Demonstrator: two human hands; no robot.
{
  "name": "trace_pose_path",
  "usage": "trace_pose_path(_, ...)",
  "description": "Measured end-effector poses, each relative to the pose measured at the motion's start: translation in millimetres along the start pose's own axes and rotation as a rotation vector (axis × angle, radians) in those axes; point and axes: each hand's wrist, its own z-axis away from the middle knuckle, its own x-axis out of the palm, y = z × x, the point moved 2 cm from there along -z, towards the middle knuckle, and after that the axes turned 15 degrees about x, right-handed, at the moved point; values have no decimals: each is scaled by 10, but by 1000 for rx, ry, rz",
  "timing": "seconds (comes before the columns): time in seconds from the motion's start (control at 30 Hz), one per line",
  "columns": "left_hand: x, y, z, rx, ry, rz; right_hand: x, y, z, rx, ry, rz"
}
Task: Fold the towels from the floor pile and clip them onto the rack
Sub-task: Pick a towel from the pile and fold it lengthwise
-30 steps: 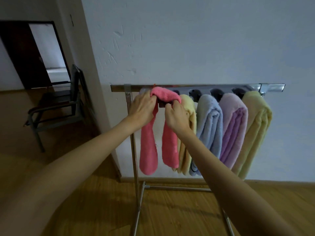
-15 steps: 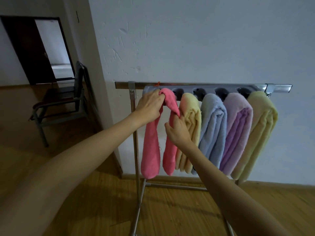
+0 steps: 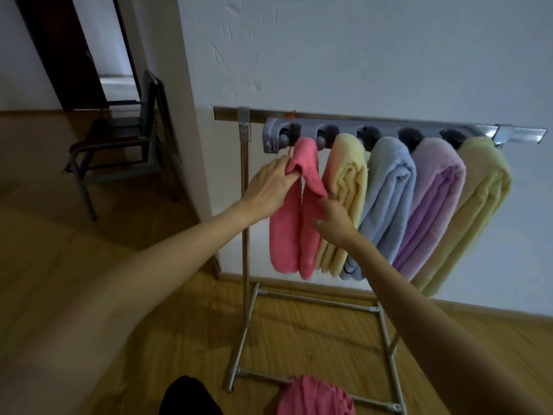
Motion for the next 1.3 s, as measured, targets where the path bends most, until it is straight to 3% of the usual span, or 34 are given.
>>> trace_pose_path(0.17, 246, 139, 381, -14, 52, 137, 129, 108, 30, -41, 18, -6)
trace_pose_path(0.47, 1018, 285, 1166, -183, -156, 464, 537, 390, 182, -71, 176, 235)
trace_pose_path(0.8, 1408, 516, 1193, -209, -310, 593, 1012, 861, 240, 22, -29, 269)
trace_pose_path(0.97, 1542, 499, 1271, -473, -262, 495, 1104, 1024, 300, 2, -85, 303)
trace_pose_path(1.13, 1579, 644, 1275, -320, -381, 547, 1118, 1004, 371, -73, -106, 290)
trace_pose_path(1.3, 1672, 768, 1363, -211, -469, 602, 1151, 1057, 403, -24, -171, 238)
